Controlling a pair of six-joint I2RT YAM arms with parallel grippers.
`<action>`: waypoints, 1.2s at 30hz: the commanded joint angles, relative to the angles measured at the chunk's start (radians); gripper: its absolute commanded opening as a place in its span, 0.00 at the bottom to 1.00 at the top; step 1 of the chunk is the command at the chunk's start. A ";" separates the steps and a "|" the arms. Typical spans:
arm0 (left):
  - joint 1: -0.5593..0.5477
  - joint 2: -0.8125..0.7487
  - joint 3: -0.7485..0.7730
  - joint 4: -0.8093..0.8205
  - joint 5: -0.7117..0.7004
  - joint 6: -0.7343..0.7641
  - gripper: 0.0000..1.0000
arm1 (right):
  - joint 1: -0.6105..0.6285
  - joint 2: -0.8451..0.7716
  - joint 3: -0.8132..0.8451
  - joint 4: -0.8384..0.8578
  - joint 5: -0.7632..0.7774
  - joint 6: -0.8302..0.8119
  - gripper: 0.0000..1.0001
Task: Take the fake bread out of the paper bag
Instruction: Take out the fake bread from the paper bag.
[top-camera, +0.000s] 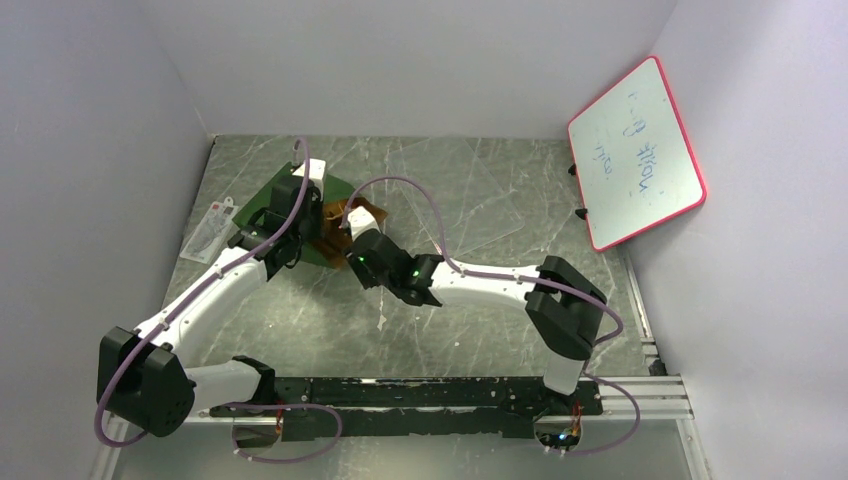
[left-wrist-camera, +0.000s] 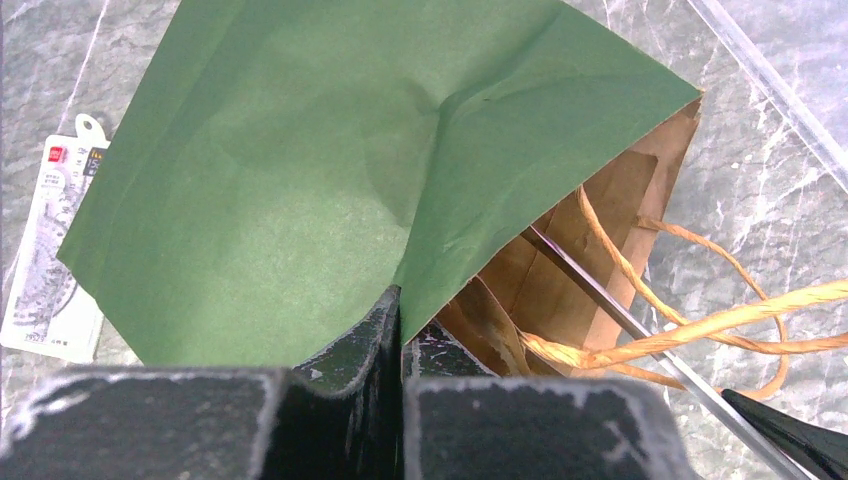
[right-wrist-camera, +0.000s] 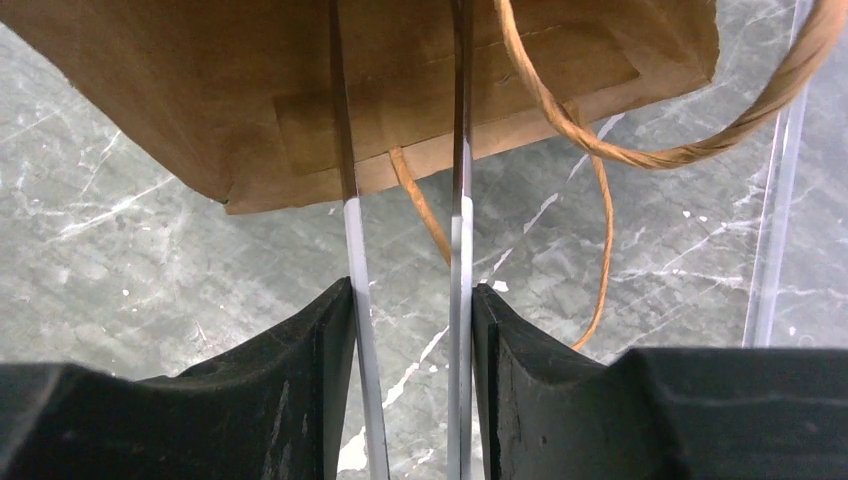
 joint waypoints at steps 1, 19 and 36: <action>0.005 -0.019 -0.003 0.019 0.025 0.002 0.07 | -0.016 0.010 0.034 0.042 -0.043 -0.010 0.24; 0.005 -0.011 0.015 0.019 0.046 -0.005 0.07 | -0.017 -0.010 0.032 0.018 -0.086 -0.005 0.37; 0.005 -0.015 0.010 0.018 0.050 0.002 0.07 | -0.016 0.011 0.052 0.005 -0.107 -0.003 0.30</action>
